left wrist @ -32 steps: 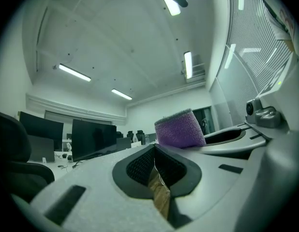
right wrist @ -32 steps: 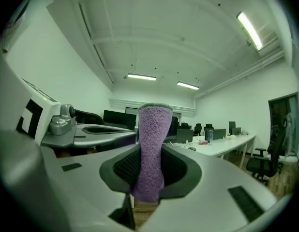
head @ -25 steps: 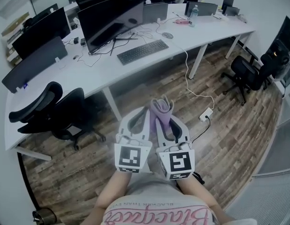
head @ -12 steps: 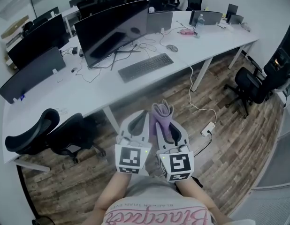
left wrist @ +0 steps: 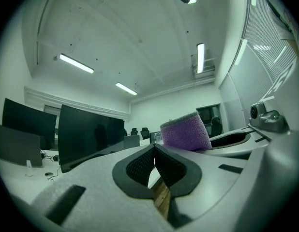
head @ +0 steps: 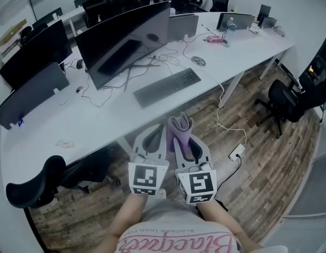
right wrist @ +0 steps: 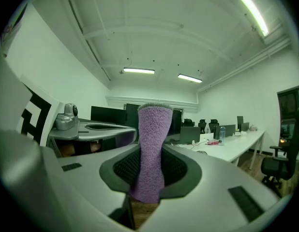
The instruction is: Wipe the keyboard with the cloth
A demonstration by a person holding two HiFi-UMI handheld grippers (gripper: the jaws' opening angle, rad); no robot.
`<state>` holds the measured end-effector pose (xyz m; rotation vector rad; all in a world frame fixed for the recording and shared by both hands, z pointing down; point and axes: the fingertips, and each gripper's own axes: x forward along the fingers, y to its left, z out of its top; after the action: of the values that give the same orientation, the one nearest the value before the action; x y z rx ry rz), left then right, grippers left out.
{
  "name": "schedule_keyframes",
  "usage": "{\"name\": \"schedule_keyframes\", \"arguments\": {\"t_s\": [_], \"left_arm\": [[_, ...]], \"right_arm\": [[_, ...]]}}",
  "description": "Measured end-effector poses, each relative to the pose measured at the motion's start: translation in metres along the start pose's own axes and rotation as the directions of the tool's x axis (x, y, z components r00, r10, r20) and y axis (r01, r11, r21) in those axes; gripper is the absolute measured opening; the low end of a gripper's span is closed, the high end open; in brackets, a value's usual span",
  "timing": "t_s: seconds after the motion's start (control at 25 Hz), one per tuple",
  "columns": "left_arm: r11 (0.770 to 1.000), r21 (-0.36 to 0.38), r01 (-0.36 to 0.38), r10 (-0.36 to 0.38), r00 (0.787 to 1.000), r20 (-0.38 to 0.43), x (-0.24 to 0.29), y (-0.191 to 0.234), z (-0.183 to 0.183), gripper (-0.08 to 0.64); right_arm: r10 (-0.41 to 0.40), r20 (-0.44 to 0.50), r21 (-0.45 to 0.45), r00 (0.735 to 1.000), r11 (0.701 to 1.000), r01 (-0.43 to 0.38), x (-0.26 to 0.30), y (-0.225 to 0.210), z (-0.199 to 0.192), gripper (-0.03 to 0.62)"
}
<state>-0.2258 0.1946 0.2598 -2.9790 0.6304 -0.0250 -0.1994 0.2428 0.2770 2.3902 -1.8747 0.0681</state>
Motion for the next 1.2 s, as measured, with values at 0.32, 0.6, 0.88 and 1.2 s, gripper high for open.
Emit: {"name": "schedule_keyframes", "arguments": {"t_s": [0.32,0.6,0.88,1.2], "left_arm": [[0.999,-0.048,0.005,-0.007,0.999,-0.043,0.044,0.019,-0.027,0.005],[0.998,-0.055,-0.03,0.027,0.998,-0.059,0.097,0.03,-0.038,0.005],[0.992,-0.052,-0.113,0.11,0.992,-0.069,0.168,0.046,-0.04,0.005],[0.963,-0.062,-0.264,0.256,0.961,-0.105,0.23,0.071,-0.05,0.005]], "right_arm": [[-0.005,-0.041,0.006,0.999,1.0,0.005,0.042,-0.023,-0.013,0.089],[0.036,-0.046,0.011,0.998,0.999,-0.035,0.088,-0.057,-0.018,0.089],[0.121,-0.027,0.022,0.992,0.992,-0.121,0.149,-0.108,-0.011,0.089],[0.26,-0.04,0.012,0.965,0.965,-0.26,0.213,-0.154,-0.013,0.089]]}}
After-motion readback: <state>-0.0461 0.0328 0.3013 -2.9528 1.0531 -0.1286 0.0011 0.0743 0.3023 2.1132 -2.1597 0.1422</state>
